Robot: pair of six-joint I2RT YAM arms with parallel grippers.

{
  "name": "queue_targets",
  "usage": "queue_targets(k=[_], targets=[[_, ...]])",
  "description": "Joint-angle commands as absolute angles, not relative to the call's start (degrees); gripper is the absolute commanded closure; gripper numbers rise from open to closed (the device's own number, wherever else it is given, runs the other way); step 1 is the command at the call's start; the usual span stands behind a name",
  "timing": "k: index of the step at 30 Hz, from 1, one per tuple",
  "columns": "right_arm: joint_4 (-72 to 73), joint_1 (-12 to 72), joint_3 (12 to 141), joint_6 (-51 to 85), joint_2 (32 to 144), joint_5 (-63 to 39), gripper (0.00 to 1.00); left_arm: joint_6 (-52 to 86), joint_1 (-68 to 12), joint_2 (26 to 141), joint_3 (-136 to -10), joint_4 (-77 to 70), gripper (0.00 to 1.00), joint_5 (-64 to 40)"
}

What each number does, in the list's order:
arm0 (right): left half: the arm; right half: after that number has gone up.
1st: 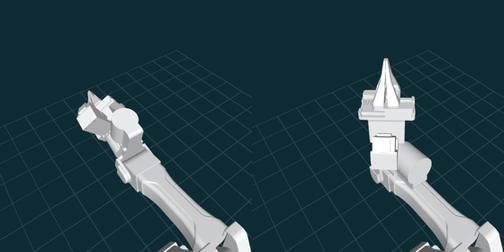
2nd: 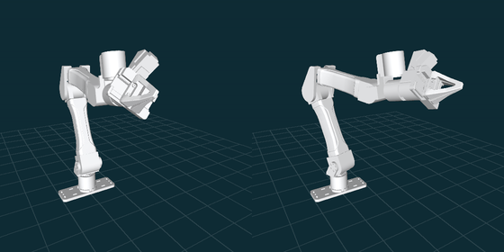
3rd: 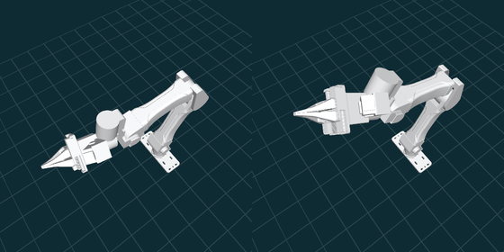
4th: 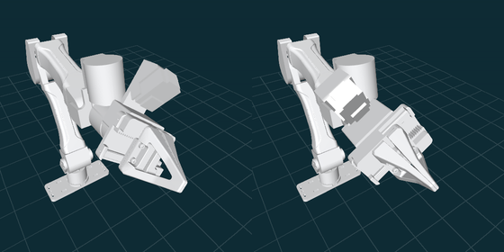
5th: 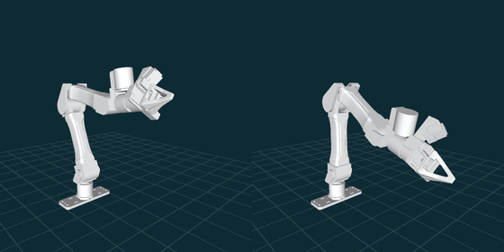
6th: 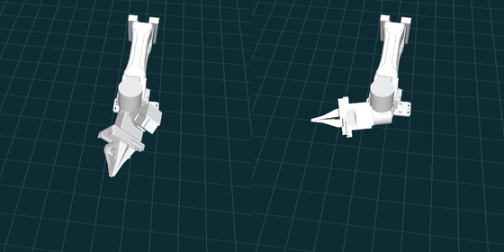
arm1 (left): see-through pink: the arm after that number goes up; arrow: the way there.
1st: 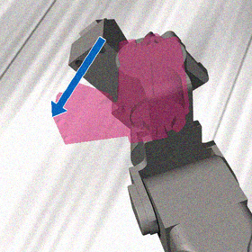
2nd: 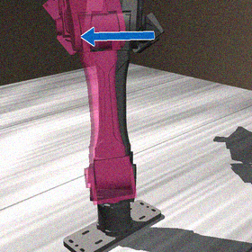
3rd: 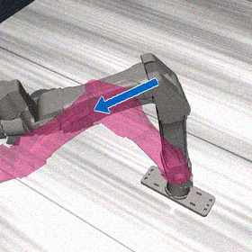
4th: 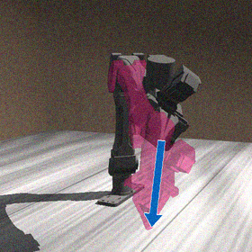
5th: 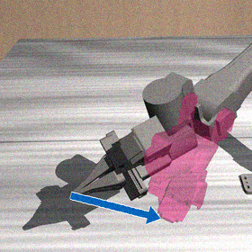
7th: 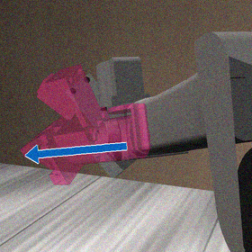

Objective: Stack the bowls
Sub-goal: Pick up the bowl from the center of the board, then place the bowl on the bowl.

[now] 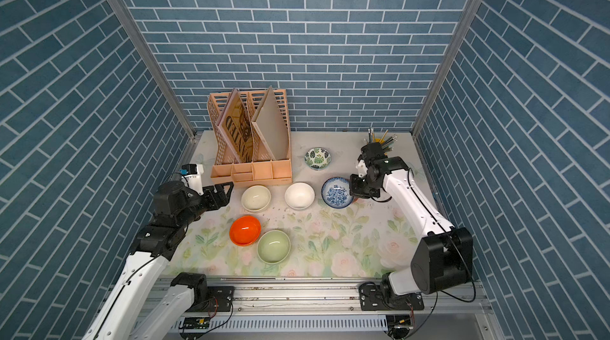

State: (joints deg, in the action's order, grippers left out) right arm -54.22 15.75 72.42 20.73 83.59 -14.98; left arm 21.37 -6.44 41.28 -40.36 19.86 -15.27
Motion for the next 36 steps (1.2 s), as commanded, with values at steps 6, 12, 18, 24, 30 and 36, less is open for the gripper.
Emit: queue_targets(k=[6, 12, 18, 24, 30, 36], targets=[[-47.7, 11.3, 73.8, 22.1, 89.0, -19.4, 1.00, 20.7, -6.9, 41.4, -39.7, 20.5, 0.14, -14.9], [-45.6, 8.8, 73.8, 22.2, 91.6, -20.2, 1.00, 20.7, -6.9, 41.5, -39.7, 20.5, 0.14, -14.9], [-44.0, 7.4, 73.1, 22.3, 94.0, -20.5, 1.00, 20.7, -6.8, 41.5, -39.8, 20.5, 0.14, -14.8], [-43.0, 7.2, 73.2, 22.5, 95.8, -20.2, 1.00, 20.7, -6.9, 41.6, -39.7, 20.5, 0.14, -14.8], [-42.9, 7.2, 73.0, 22.3, 96.4, -20.0, 1.00, 20.7, -6.9, 41.6, -39.7, 20.5, 0.14, -14.8], [-43.5, 7.2, 73.0, 22.2, 97.2, -20.0, 1.00, 20.7, -6.9, 41.7, -39.7, 20.5, 0.14, -14.7]])
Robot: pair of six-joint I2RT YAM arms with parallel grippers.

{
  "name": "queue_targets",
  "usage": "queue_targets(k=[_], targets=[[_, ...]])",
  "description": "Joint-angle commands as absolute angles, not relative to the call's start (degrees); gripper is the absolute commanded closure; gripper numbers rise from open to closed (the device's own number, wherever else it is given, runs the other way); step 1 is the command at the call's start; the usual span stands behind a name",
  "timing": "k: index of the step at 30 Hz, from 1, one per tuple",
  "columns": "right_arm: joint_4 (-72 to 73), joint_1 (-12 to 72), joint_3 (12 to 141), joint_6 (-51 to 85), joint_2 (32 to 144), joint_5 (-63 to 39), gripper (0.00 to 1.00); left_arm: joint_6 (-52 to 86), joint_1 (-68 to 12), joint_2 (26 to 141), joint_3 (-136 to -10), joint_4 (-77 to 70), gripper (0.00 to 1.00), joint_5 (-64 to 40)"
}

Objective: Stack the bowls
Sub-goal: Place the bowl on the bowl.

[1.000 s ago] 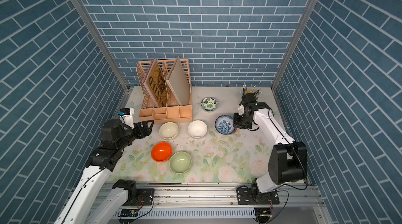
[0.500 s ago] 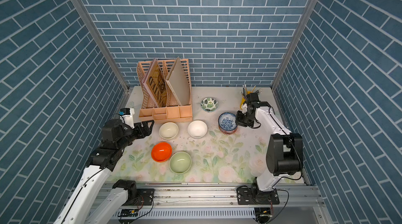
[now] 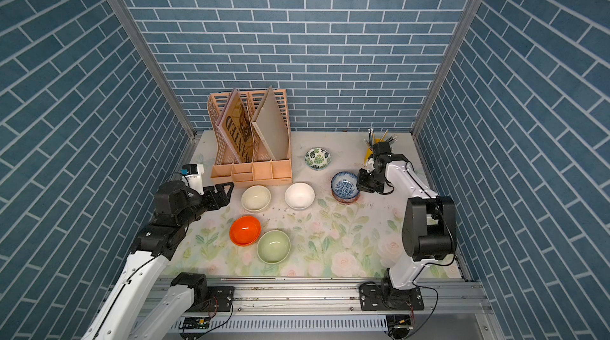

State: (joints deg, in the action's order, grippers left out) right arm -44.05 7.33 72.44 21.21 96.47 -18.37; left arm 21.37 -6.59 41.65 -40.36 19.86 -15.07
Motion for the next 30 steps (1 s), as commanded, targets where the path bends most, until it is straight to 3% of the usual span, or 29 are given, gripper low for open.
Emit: queue_targets(k=[1, 30], targets=[[-43.6, 7.2, 73.0, 22.2, 97.3, -20.0, 1.00, 20.7, -6.9, 41.6, -39.7, 20.5, 0.14, -14.7], [-47.6, 7.2, 72.5, 20.2, 98.4, -19.2, 1.00, 20.7, -6.9, 41.2, -39.6, 20.4, 0.14, -15.0]])
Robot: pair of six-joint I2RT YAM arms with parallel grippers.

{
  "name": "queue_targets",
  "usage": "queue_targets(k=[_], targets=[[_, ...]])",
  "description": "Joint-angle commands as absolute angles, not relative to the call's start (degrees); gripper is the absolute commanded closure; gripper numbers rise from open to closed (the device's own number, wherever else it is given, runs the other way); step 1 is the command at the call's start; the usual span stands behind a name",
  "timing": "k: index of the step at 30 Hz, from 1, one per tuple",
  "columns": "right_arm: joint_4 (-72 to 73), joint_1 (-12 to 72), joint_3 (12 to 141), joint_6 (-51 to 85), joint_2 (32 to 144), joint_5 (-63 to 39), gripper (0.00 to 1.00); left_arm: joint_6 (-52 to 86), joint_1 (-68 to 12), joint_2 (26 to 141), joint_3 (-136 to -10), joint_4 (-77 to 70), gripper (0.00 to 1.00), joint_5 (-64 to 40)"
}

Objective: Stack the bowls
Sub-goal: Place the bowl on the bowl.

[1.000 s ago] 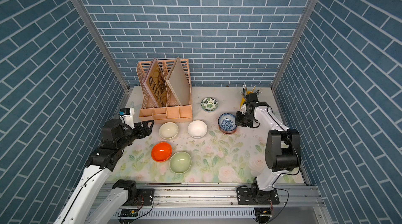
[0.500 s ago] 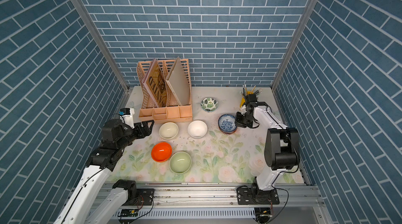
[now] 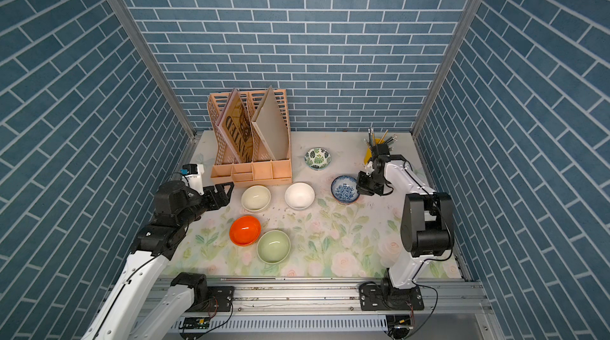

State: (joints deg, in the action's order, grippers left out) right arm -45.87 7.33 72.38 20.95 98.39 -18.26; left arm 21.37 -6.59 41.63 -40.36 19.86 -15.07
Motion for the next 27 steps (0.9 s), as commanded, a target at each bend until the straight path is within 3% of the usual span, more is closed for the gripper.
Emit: queue_targets(k=[1, 17, 27], targets=[[-47.8, 7.2, 72.6, 20.2, 98.5, -19.2, 1.00, 20.7, -6.9, 41.2, -39.6, 20.3, 0.13, -15.0], [-48.2, 7.0, 72.7, 20.0, 99.3, -19.2, 0.99, 20.7, -6.9, 41.3, -39.6, 20.3, 0.13, -14.9], [-47.5, 7.0, 72.5, 19.9, 99.4, -19.9, 0.80, 20.7, -6.9, 41.3, -39.7, 20.3, 0.13, -15.0]])
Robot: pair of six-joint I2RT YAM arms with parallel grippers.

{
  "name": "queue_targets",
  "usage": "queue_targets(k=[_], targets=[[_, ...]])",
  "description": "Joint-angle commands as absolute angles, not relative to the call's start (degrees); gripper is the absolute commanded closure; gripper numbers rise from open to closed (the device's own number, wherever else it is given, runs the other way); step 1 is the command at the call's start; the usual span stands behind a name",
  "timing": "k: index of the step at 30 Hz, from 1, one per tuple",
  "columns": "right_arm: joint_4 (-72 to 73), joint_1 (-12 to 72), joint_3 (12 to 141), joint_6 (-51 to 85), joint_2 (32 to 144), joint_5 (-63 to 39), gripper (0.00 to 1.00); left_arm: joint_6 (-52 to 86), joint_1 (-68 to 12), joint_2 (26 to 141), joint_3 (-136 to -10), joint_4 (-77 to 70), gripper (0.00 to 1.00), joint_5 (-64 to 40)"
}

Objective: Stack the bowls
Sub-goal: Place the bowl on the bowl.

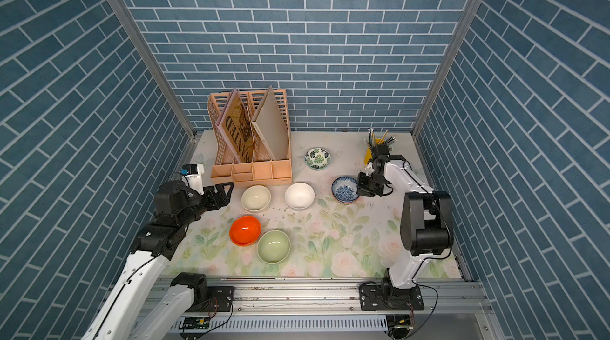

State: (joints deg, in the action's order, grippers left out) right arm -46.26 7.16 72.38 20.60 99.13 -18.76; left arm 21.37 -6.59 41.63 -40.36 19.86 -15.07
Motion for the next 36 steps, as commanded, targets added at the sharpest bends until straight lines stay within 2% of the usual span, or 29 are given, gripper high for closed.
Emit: queue_targets(k=[1, 12, 18, 23, 31, 36], targets=[[-47.4, 7.0, 72.5, 19.9, 99.3, -19.8, 0.78, 20.7, -6.9, 41.4, -39.7, 20.4, 0.14, -15.0], [-50.2, 7.0, 78.4, 20.2, 95.5, -17.9, 0.58, 20.7, -6.9, 41.6, -39.7, 20.4, 0.13, -14.9], [-51.3, 7.1, 84.8, 21.5, 93.2, -16.1, 0.58, 20.8, -6.9, 43.0, -39.6, 20.4, 0.13, -14.7], [-47.0, 8.0, 85.8, 23.6, 93.2, -18.9, 0.59, 21.0, -6.9, 47.1, -39.9, 20.7, 0.14, -14.5], [-43.5, 12.2, 87.8, 23.8, 94.1, -18.3, 0.59, 24.3, -8.8, 54.4, -41.4, 22.8, 0.23, -13.1], [-39.5, 14.6, 79.7, 24.1, 87.6, -15.6, 0.59, 25.6, -10.4, 58.0, -42.5, 25.5, 0.29, -7.7]])
